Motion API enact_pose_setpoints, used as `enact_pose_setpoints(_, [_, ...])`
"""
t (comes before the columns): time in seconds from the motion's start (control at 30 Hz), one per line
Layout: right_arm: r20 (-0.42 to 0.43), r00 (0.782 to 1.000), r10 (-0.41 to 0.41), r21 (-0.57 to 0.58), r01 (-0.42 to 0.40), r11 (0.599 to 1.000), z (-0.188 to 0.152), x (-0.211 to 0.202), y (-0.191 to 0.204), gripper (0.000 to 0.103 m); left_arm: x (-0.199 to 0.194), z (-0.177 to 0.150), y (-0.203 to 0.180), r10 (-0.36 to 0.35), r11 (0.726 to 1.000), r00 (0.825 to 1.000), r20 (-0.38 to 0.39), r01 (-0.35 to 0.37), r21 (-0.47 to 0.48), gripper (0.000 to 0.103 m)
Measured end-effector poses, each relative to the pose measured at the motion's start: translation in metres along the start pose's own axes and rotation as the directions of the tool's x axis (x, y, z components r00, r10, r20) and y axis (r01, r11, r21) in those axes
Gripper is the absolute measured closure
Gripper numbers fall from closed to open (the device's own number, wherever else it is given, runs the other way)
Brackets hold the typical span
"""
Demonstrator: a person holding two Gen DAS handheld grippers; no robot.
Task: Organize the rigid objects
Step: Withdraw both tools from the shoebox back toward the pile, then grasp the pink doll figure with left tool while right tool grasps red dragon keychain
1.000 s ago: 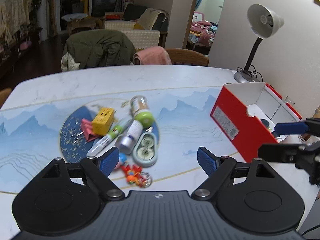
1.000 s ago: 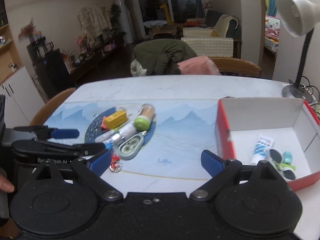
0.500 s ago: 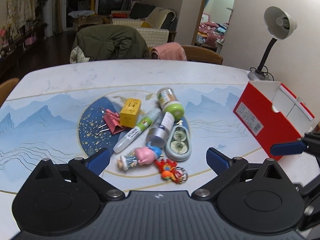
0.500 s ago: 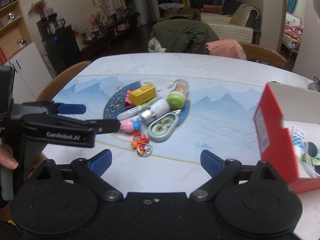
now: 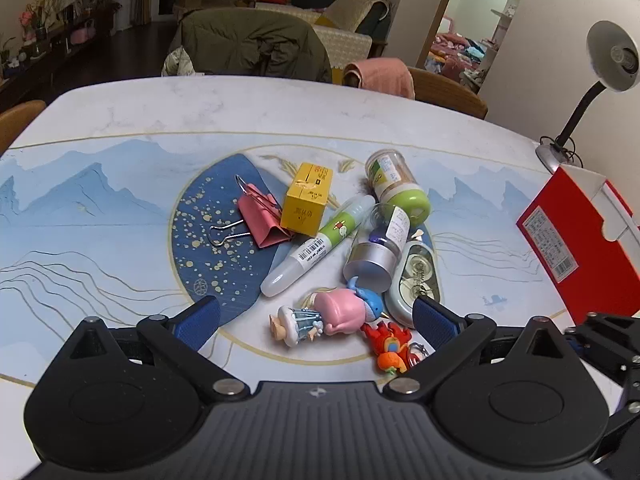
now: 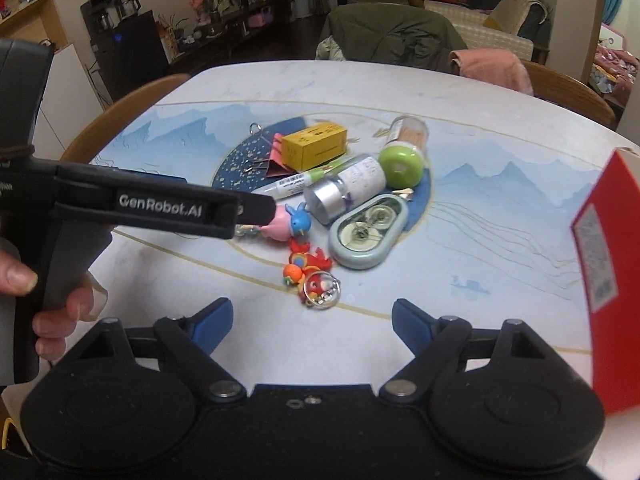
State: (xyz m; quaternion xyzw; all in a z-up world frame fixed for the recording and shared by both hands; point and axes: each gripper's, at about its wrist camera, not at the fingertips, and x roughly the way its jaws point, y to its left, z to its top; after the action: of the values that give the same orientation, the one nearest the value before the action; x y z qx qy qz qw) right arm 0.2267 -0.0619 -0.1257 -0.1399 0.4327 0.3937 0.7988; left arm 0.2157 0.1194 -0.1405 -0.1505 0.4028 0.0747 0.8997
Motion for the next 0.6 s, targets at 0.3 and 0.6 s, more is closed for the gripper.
enact_pose_setpoints(0.3, [-0.024,0.999,0.024,-0.04,-0.025,0.999,0.009,0.036,0.002,0.03,0.026,-0.001,-0.005,0.005,1.0,0.999,-0.036,-0.005,-0.008,0.0])
enact_pose_setpoints(0.6, [-0.035,0.999,0.029,-0.073,-0.031,0.997,0.009,0.055,0.005,0.04,0.045,-0.007,-0.008,0.06,0.997,0.997,-0.044,-0.062,-0.047,0.001])
